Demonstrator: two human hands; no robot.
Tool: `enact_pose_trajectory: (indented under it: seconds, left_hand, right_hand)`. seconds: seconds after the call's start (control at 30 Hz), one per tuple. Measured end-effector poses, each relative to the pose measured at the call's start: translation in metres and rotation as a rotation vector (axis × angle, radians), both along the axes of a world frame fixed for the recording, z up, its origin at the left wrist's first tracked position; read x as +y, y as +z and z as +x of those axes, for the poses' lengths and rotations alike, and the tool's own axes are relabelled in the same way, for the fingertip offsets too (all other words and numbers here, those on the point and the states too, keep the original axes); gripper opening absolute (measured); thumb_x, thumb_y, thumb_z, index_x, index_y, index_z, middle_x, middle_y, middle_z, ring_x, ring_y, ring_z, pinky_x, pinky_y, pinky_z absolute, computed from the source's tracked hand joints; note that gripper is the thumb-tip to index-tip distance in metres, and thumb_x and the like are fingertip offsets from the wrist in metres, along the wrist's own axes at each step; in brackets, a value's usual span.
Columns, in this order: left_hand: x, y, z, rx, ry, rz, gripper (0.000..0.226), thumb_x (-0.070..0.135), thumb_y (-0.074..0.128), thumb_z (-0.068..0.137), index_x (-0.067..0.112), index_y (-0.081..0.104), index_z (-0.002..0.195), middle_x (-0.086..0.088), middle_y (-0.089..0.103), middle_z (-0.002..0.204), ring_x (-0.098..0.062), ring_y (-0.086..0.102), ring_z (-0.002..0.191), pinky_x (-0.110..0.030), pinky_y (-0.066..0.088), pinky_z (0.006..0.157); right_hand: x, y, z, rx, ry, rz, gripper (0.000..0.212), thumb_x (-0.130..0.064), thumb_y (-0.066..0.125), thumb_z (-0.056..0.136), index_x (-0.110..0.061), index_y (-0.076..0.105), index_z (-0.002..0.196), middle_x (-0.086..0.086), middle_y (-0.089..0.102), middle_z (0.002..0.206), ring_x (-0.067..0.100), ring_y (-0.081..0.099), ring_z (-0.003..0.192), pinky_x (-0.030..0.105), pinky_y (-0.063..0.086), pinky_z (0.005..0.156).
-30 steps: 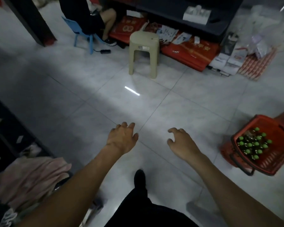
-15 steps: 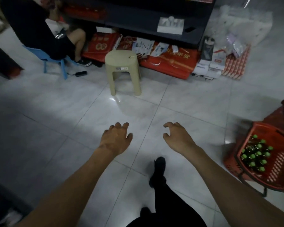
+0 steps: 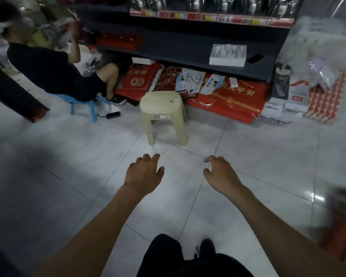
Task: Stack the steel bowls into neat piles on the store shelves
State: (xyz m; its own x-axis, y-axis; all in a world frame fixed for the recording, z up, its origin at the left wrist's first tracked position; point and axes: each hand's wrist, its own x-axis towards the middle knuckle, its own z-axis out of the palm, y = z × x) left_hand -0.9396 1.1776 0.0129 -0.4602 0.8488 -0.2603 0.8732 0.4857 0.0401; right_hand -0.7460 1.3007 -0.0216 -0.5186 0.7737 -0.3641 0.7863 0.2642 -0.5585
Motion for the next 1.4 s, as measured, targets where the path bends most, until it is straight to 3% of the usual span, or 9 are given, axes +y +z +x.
enact_pose_trajectory:
  seconds: [0.4,0.6,0.8,1.07,1.17,1.3,1.4]
  left_hand:
    - [0.130,-0.034,-0.193,-0.090,0.089,0.052,0.053,0.044,0.041,0.099,0.020,0.038,0.146,-0.010,0.055,0.127,-0.029,0.056,0.113,-0.040,0.047,0.090]
    - [0.209,-0.020,-0.284,-0.090,-0.023,0.085,0.053,0.044,0.042,0.099,0.019,0.039,0.145,-0.013,0.055,0.125,-0.030,0.056,0.112,-0.039,0.049,0.088]
    - [0.292,-0.014,-0.349,-0.091,-0.125,0.078,0.053,0.042,0.044,0.099,0.016,0.040,0.145,-0.015,0.056,0.121,-0.032,0.056,0.108,-0.041,0.051,0.085]
    - [0.413,-0.025,-0.431,-0.063,-0.150,0.037,0.054,0.043,0.043,0.100,0.019,0.036,0.148,-0.014,0.054,0.129,-0.032,0.054,0.116,-0.043,0.048,0.091]
    - [0.463,-0.019,-0.466,-0.061,-0.130,0.044,0.052,0.041,0.047,0.099,0.017,0.041,0.144,-0.013,0.055,0.127,-0.032,0.055,0.113,-0.043,0.049,0.089]
    - [0.527,-0.002,-0.509,-0.075,-0.110,0.143,0.043,0.036,0.053,0.095,0.015,0.053,0.132,-0.014,0.061,0.117,-0.034,0.060,0.103,-0.044,0.052,0.082]
    - [0.574,0.013,-0.530,-0.106,-0.095,0.123,0.040,0.035,0.050,0.096,0.015,0.053,0.130,-0.012,0.060,0.122,-0.034,0.059,0.108,-0.045,0.051,0.088]
  right_hand:
    - [0.145,0.001,-0.200,-0.079,0.094,0.047,0.043,-0.025,0.050,0.097,-0.017,0.047,0.139,0.012,0.047,0.133,0.028,0.055,0.112,0.036,0.049,0.090]
    - [0.207,0.018,-0.293,-0.039,0.051,0.062,0.041,-0.024,0.050,0.096,-0.019,0.049,0.137,0.012,0.047,0.136,0.026,0.054,0.111,0.030,0.043,0.085]
    - [0.274,0.022,-0.344,-0.001,-0.054,0.071,0.041,-0.023,0.052,0.095,-0.018,0.050,0.136,0.011,0.048,0.136,0.026,0.051,0.118,0.034,0.044,0.091]
    - [0.393,-0.001,-0.428,0.065,-0.068,0.023,0.043,-0.021,0.051,0.096,-0.013,0.049,0.138,0.012,0.046,0.142,0.026,0.047,0.126,0.026,0.037,0.090]
    - [0.446,-0.001,-0.464,0.080,-0.075,-0.007,0.044,-0.020,0.050,0.097,-0.014,0.048,0.140,0.013,0.045,0.141,0.027,0.049,0.124,0.031,0.041,0.094]
    - [0.507,0.011,-0.507,0.112,-0.059,-0.004,0.040,-0.022,0.051,0.097,-0.013,0.052,0.137,0.012,0.051,0.136,0.025,0.053,0.119,0.027,0.043,0.091]
    - [0.550,0.023,-0.532,0.118,-0.075,0.016,0.044,-0.020,0.050,0.098,-0.013,0.048,0.140,0.014,0.049,0.137,0.027,0.052,0.121,0.024,0.039,0.088]
